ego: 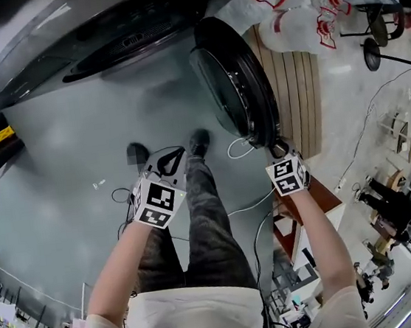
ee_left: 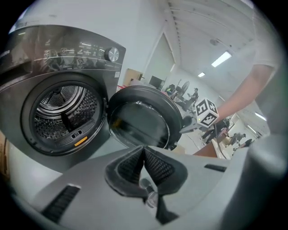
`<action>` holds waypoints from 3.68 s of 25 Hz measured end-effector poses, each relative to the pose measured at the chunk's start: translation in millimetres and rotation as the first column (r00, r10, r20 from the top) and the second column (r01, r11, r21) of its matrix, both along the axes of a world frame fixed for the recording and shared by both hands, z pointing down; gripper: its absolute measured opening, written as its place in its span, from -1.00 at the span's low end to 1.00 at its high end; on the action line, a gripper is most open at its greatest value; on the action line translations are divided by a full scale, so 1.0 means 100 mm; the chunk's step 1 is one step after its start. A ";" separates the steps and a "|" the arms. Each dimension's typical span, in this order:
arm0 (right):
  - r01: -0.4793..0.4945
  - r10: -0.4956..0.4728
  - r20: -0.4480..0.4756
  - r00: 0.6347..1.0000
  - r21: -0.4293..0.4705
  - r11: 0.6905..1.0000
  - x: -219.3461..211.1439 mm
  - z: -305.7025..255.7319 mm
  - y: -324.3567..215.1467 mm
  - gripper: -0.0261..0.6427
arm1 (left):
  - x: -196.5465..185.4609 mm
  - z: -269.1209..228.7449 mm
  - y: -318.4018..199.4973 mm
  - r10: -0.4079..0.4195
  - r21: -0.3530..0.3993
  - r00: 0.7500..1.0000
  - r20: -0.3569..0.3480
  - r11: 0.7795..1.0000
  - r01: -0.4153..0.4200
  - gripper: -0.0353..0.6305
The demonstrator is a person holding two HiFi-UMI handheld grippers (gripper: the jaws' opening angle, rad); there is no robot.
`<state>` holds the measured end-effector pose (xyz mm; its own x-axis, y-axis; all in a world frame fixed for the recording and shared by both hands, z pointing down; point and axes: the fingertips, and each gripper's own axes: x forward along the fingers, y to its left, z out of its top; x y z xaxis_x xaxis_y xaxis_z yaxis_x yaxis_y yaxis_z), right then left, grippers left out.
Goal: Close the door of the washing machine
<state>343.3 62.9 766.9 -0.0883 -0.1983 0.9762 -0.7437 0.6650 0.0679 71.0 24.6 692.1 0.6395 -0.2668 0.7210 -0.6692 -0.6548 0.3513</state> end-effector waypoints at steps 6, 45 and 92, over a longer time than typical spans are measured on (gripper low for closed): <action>0.009 -0.003 0.113 0.994 -0.057 0.998 -0.82 0.02 0.29 -0.46 | -0.38 0.05 0.08 -0.035 -0.009 0.999 0.007 0.999 0.035 -0.87; -0.055 0.024 0.507 0.862 0.046 0.997 -4.67 -0.11 -0.97 -0.63 | -2.79 0.39 -0.18 -0.417 0.011 0.907 0.051 0.909 0.417 -0.87; -0.146 -0.029 0.543 0.839 0.276 0.950 -5.48 -0.31 -2.21 -0.83 | -3.57 0.39 -0.39 -0.561 0.033 0.827 0.035 0.828 0.560 -0.87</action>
<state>-204.9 -158.2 736.0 -0.5564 -0.4891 0.6717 -0.7566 0.6324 -0.1664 -285.9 -14.7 731.2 0.3456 -0.5854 0.7334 -0.9368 -0.1696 0.3060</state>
